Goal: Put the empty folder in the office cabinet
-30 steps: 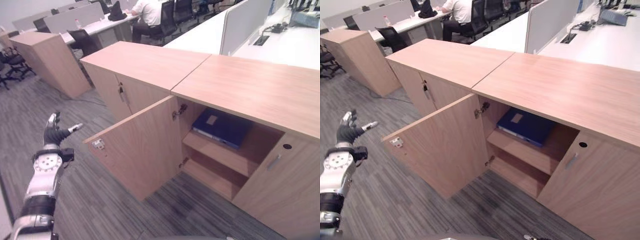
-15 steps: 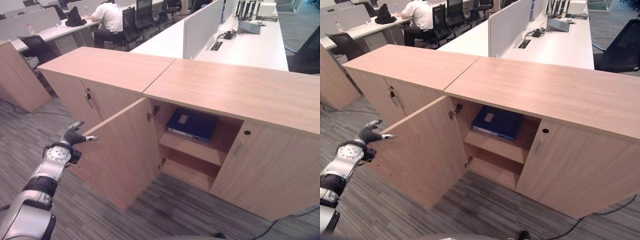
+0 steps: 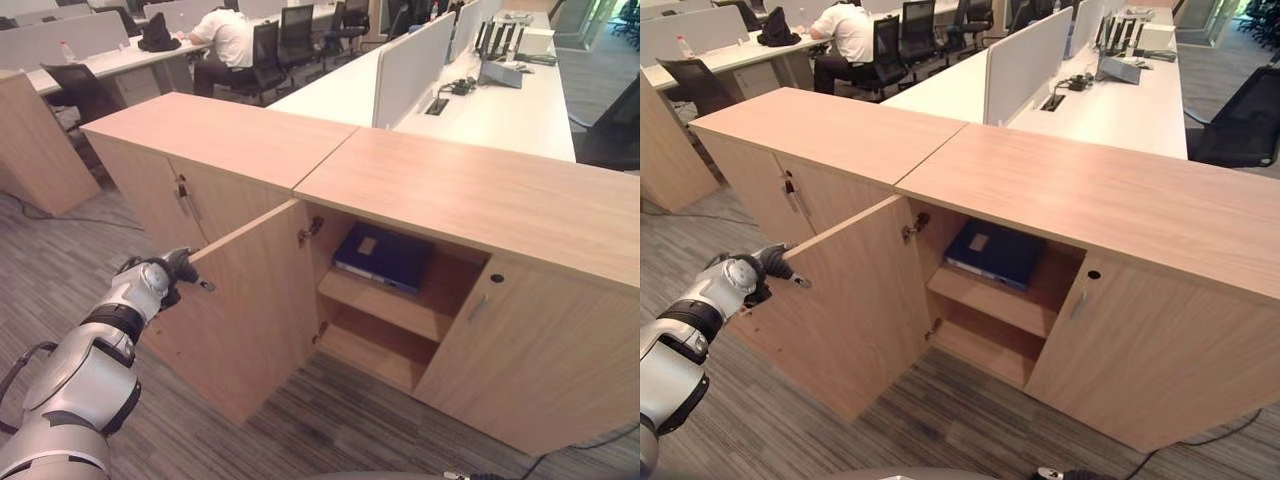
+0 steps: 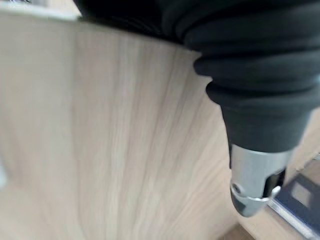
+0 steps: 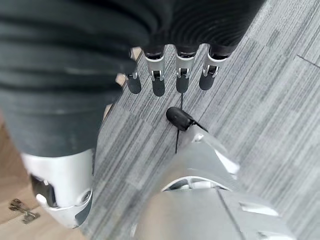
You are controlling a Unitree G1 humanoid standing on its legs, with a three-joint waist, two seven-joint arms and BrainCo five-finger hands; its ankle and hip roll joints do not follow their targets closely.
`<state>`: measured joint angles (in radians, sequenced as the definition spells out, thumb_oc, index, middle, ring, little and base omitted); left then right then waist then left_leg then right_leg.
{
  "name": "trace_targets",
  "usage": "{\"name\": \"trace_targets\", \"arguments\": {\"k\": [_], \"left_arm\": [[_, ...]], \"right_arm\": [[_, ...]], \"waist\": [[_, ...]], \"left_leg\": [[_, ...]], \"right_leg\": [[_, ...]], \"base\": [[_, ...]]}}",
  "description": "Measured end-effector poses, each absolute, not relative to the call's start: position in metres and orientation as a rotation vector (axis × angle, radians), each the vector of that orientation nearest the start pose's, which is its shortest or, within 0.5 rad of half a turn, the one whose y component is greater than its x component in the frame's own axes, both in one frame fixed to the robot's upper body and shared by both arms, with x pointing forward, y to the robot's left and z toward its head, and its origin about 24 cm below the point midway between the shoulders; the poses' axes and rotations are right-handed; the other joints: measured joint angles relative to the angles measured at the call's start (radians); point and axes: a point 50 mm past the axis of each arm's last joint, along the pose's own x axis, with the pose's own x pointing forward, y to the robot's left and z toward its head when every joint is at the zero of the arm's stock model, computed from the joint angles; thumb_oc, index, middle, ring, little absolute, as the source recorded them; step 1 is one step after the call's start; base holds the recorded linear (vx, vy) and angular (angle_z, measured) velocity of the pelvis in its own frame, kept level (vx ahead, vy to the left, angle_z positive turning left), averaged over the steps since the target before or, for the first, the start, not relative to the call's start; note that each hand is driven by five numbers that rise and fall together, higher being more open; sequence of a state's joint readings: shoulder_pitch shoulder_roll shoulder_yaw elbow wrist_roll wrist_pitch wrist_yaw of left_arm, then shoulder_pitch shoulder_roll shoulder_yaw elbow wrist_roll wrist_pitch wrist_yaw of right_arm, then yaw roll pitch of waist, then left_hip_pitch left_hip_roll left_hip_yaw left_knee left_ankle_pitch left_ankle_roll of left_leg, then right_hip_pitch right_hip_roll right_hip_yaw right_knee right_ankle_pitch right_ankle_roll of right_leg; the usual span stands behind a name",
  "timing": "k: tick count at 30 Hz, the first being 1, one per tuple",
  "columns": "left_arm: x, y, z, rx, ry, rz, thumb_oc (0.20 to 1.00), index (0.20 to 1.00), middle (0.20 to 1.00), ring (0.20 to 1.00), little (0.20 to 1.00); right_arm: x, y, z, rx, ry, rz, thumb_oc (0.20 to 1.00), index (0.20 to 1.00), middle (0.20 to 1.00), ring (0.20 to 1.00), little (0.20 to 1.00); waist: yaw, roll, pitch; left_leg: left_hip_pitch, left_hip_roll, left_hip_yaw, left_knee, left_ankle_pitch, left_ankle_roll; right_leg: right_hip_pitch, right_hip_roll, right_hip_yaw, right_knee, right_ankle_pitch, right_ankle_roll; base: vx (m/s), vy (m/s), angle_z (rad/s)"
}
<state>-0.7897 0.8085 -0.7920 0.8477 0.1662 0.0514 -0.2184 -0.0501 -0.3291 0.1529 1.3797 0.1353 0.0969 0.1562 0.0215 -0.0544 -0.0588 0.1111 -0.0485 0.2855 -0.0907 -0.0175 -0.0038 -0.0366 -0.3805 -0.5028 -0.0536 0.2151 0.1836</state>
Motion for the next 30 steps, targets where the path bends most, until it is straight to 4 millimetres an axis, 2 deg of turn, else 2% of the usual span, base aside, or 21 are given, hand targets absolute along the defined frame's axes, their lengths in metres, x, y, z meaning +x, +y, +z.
{"name": "trace_targets", "arguments": {"k": [2,5,7,10,12,14,15,18,21,25,26,30], "left_arm": [[0.355,0.252,0.097,1.37,0.349,-0.424,1.0,1.0,1.0,1.0,1.0],[0.35,0.234,0.106,1.442,0.299,-0.565,1.0,1.0,1.0,1.0,1.0],[0.341,0.205,0.113,1.532,0.23,-0.681,1.0,1.0,1.0,1.0,1.0],[0.326,0.184,0.118,1.447,0.176,-0.82,1.0,1.0,1.0,1.0,1.0],[0.314,0.164,0.119,1.323,0.132,-0.931,1.0,1.0,1.0,1.0,1.0],[0.298,0.152,0.117,1.089,0.078,-0.98,1.0,1.0,1.0,1.0,1.0],[0.283,0.13,0.108,0.871,0.032,-1.068,1.0,1.0,1.0,1.0,1.0],[0.264,0.097,0.102,0.639,-0.021,-1.182,1.0,1.0,1.0,1.0,1.0],[0.251,0.063,0.115,0.477,-0.157,-1.247,1.0,1.0,1.0,1.0,1.0],[0.247,0.045,0.119,0.292,-0.209,-1.218,1.0,1.0,1.0,1.0,1.0],[0.244,0.044,0.11,0.26,-0.173,-1.208,1.0,1.0,1.0,1.0,1.0],[0.249,0.054,0.096,0.262,-0.097,-1.153,1.0,1.0,1.0,1.0,1.0]], "right_arm": [[0.065,-0.267,-0.159,-0.151,1.435,-0.072,1.0,1.0,1.0,1.0,1.0],[0.064,-0.264,-0.16,-0.155,1.439,-0.052,1.0,1.0,1.0,1.0,1.0],[0.061,-0.262,-0.161,-0.144,1.463,-0.051,1.0,1.0,1.0,1.0,1.0],[0.063,-0.262,-0.16,-0.13,1.456,-0.053,1.0,1.0,1.0,1.0,1.0],[0.063,-0.261,-0.161,-0.125,1.455,-0.051,1.0,1.0,1.0,1.0,1.0],[0.064,-0.257,-0.162,-0.109,1.45,-0.05,1.0,1.0,1.0,1.0,1.0],[0.063,-0.254,-0.163,-0.099,1.455,-0.043,1.0,1.0,1.0,1.0,1.0],[0.072,-0.249,-0.163,-0.089,1.435,-0.028,1.0,1.0,1.0,1.0,1.0],[0.086,-0.244,-0.162,-0.063,1.393,-0.03,1.0,1.0,1.0,1.0,1.0],[0.087,-0.238,-0.163,-0.033,1.39,-0.036,1.0,1.0,1.0,1.0,1.0],[0.086,-0.238,-0.163,-0.016,1.389,-0.053,1.0,1.0,1.0,1.0,1.0],[0.086,-0.239,-0.163,-0.015,1.39,-0.057,1.0,1.0,1.0,1.0,1.0]], "waist": [[0.011,-0.006,-0.003],[0.018,-0.009,-0.006],[0.034,-0.011,-0.003],[0.04,-0.006,0.001],[0.041,-0.005,0.004],[0.041,-0.003,0.017],[0.043,-0.004,0.027],[0.035,-0.015,0.035],[0.013,-0.021,0.045],[0.0,-0.013,0.05],[-0.013,0.0,0.056],[-0.014,0.003,0.058]], "left_leg": [[0.0,-0.001,-0.002,0.0,0.0,0.0],[0.001,-0.002,-0.008,0.0,-0.001,-0.001],[-0.002,-0.003,-0.022,0.001,-0.001,0.0],[0.001,-0.003,-0.036,0.001,-0.001,-0.001],[0.002,-0.003,-0.048,0.001,-0.001,-0.001],[0.004,-0.003,-0.048,0.001,-0.002,-0.002],[0.005,-0.003,-0.057,0.001,-0.002,-0.002],[0.006,-0.004,-0.065,0.001,-0.003,-0.002],[0.006,-0.005,-0.059,0.0,-0.003,-0.002],[0.006,-0.009,-0.045,0.0,-0.008,0.001],[0.005,-0.01,-0.045,0.001,-0.007,0.002],[0.005,-0.008,-0.042,0.001,-0.007,0.002]], "right_leg": [[0.001,-0.003,-0.003,0.004,0.0,0.0],[0.003,-0.008,-0.007,0.01,0.0,0.0],[0.005,-0.009,-0.007,0.01,0.0,0.0],[0.015,-0.011,-0.008,0.01,0.001,0.001],[0.024,-0.011,-0.01,0.01,0.001,0.001],[0.026,-0.01,-0.011,0.011,0.001,0.001],[0.034,-0.012,-0.013,0.011,0.001,0.001],[0.038,-0.012,-0.02,0.01,0.001,0.002],[0.037,-0.012,-0.033,0.007,0.001,0.003],[0.035,-0.009,-0.034,-0.016,-0.008,0.008],[0.036,-0.006,-0.033,-0.023,-0.008,0.008],[0.036,-0.004,-0.033,-0.026,-0.007,0.008]], "base": [[-0.01,-0.012,0.05],[0.0,-0.01,0.1],[0.0,0.004,0.15],[0.01,0.004,0.15],[0.01,-0.001,0.13],[0.0,0.009,0.08],[0.0,0.007,0.18],[0.0,0.001,0.06],[-0.01,0.003,-0.08],[-0.02,-0.021,-0.14],[-0.03,-0.049,-0.04],[-0.01,-0.055,-0.02]]}}
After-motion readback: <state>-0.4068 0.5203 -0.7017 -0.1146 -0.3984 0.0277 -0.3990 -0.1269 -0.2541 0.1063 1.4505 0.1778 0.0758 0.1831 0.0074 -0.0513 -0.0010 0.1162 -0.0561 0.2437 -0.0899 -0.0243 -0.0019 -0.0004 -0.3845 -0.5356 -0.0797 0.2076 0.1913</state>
